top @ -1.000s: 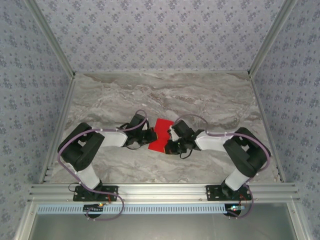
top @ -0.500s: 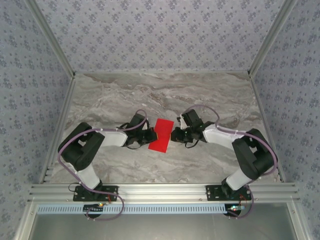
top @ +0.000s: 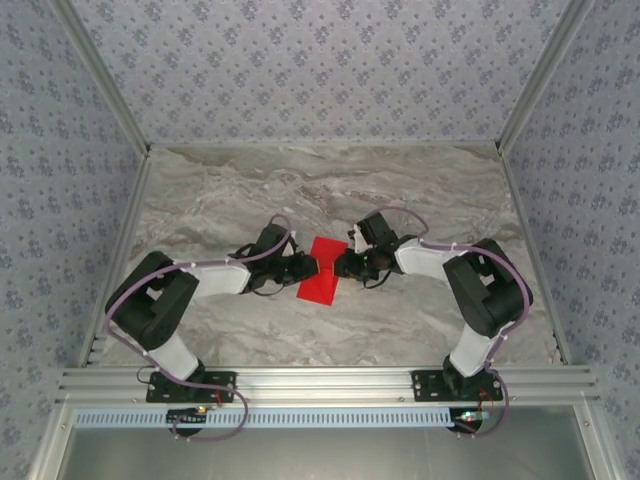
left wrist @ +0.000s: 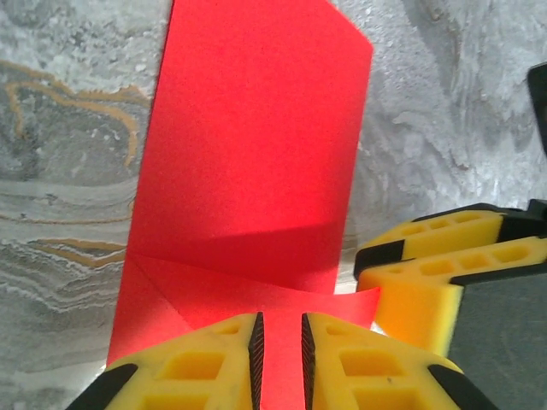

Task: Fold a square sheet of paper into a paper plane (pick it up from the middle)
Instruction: Fold the triangle a second time at the center of the table, then turn over the paper at the center of the table.

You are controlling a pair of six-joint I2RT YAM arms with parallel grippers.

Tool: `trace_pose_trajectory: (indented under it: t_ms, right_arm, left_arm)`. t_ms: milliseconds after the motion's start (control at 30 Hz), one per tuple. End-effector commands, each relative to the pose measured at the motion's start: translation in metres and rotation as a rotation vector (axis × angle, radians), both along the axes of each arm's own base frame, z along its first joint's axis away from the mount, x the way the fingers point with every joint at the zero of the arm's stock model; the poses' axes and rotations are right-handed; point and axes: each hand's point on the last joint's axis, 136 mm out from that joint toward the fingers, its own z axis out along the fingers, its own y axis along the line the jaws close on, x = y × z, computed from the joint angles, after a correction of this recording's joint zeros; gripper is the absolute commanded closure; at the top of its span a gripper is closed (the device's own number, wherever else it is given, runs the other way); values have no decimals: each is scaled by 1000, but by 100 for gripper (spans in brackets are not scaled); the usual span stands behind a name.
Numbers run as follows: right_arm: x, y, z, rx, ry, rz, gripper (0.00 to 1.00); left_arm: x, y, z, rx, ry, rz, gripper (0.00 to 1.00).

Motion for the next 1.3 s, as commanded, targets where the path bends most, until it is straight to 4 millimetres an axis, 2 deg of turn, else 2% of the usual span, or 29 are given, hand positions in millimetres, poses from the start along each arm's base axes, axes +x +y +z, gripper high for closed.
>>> trace_pose_trajectory:
  t_ms: [0,233,433,600,733,933,1133,1267]
  right_arm:
    - [4,9,8,43,-12,31,69]
    - [5,9,17,86,-47,21,67]
    - [4,0,30,96,-111,-2,57]
    - [2,5,31,132,-101,-3,48]
    - [2,12,26,142,-76,18,47]
    - [6,24,21,159,-55,47,58]
    - [9,25,20,183,-46,44,87]
    - [9,18,17,177,-45,19,89]
  left_arm:
    - [-3,-2,6,-8,-22,-21,78]
    - [-3,2,-1,21,-11,-12,78]
    - [-1,13,-6,65,-4,27,78]
    - [2,20,-6,62,5,65,74]
    - [2,23,-6,52,12,79,71]
    - [0,23,-5,24,33,84,68]
    - [-3,18,-4,-15,51,76,67]
    - [-5,11,-1,-59,61,54,65]
